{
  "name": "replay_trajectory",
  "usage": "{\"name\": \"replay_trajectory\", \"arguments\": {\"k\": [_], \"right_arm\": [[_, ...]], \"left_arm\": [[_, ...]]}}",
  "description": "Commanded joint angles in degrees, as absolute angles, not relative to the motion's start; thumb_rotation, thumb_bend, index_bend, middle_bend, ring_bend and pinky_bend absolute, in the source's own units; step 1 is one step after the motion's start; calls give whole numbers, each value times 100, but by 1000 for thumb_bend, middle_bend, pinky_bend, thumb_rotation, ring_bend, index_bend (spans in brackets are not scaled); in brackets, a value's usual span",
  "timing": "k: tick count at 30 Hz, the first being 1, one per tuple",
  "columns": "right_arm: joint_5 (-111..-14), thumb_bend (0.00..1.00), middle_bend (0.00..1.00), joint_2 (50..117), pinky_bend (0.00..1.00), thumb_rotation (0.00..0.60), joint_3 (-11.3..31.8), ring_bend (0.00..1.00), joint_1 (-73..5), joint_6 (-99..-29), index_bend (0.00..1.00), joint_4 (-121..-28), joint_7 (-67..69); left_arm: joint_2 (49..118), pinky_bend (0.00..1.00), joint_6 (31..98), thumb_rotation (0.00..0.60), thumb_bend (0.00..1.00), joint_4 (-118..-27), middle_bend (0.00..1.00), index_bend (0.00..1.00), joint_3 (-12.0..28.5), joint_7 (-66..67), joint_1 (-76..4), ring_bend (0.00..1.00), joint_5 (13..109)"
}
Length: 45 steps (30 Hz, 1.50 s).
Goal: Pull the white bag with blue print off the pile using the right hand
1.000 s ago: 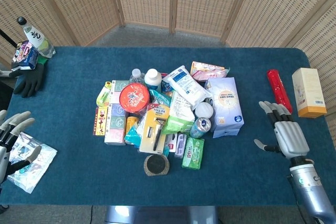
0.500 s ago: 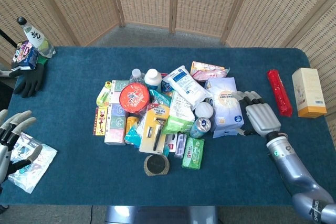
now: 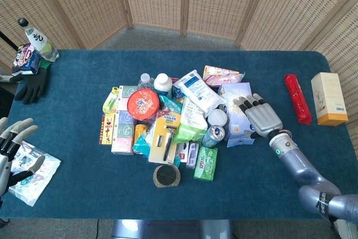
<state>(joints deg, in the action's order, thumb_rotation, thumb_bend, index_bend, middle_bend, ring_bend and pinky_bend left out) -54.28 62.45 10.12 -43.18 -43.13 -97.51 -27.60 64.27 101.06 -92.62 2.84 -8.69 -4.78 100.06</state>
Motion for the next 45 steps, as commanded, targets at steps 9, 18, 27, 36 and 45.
{"name": "replay_trajectory", "arguments": {"k": [9, 18, 27, 36, 45], "right_arm": [[-4558, 319, 0, 6618, 0, 567, 615, 0, -4519, -4905, 0, -10031, -3341], [-5116, 303, 0, 7073, 0, 572, 829, 0, -4486, -5212, 0, -9057, -2706], [-5478, 297, 0, 6806, 0, 574, 717, 0, -4326, -5259, 0, -8103, -2567], [-5142, 303, 0, 6162, 0, 584, 806, 0, -3961, -5658, 0, -8978, -2570], [-4115, 140, 0, 6322, 0, 560, 1091, 0, -4348, -5568, 0, -9491, -3096]], "left_arm": [[6470, 0, 10128, 600, 317, -9140, 178, 186, 303, -1022, -500, 189, 10028], [6490, 0, 10295, 600, 313, -9114, 178, 185, 247, -1051, -375, 189, 10061], [6513, 0, 10245, 600, 310, -9119, 178, 185, 210, -1030, -364, 189, 10079], [6556, 0, 10122, 600, 309, -9106, 178, 182, 238, -1044, -475, 188, 10131], [6540, 0, 10173, 600, 310, -9044, 176, 172, 212, -1108, -467, 181, 10181]]}}
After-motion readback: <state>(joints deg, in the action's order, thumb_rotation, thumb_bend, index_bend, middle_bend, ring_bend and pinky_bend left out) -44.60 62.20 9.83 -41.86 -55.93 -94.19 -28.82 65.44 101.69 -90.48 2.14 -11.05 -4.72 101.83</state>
